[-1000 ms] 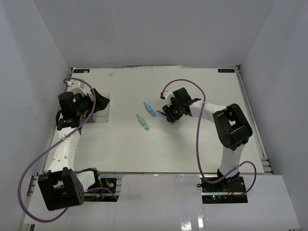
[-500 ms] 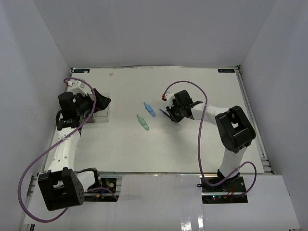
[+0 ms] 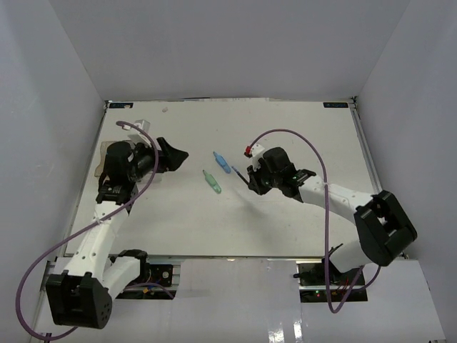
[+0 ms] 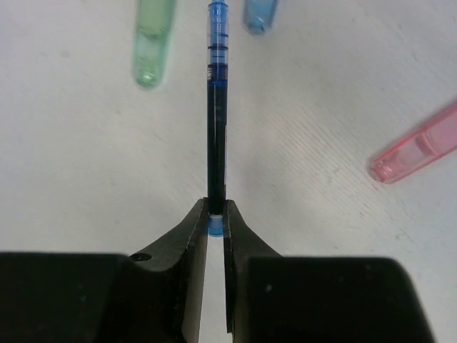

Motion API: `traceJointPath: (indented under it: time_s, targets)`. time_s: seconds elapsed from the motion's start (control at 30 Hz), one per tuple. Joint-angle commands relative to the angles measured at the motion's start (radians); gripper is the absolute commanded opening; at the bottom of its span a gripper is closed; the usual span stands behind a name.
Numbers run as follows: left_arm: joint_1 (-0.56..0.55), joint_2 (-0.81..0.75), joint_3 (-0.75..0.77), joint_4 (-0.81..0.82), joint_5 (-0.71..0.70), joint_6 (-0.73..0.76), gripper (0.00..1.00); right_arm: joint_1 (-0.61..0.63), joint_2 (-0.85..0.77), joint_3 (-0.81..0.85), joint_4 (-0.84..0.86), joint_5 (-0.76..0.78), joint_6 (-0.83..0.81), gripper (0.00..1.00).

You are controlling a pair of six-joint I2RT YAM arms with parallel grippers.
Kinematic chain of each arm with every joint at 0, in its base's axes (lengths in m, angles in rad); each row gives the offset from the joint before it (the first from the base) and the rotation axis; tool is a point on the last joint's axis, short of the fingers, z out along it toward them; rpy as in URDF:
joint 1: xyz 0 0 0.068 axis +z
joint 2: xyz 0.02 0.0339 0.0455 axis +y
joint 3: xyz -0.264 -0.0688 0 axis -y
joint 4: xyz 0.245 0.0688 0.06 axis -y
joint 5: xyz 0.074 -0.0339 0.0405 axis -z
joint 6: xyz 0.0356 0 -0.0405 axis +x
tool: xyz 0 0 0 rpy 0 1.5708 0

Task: Sort the stationery into containers
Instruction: Pick up the pen from the center of the board.

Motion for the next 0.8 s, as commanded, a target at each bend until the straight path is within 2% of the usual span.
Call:
traceJointPath:
  time_s: [0.0, 0.23, 0.43, 0.53, 0.77]
  targets:
    - [-0.168, -0.049, -0.035, 0.064, -0.076, -0.101, 0.89, 0.053, -0.1, -0.04, 0.183, -0.023, 0.159, 0.08]
    - [-0.476, -0.026, -0.056, 0.19, -0.281, -0.221, 0.85, 0.131, -0.301, -0.141, 0.434, 0.008, 0.312, 0.08]
    - [-0.631, 0.034, -0.055, 0.291, -0.443, -0.278, 0.78, 0.139, -0.404, -0.234, 0.608, 0.033, 0.368, 0.08]
    - [-0.683, 0.074, -0.052, 0.354, -0.483, -0.289, 0.75, 0.142, -0.422, -0.251, 0.646, 0.028, 0.386, 0.08]
    - [-0.734, 0.153, -0.032, 0.454, -0.543, -0.295, 0.6, 0.147, -0.445, -0.287, 0.705, 0.031, 0.409, 0.08]
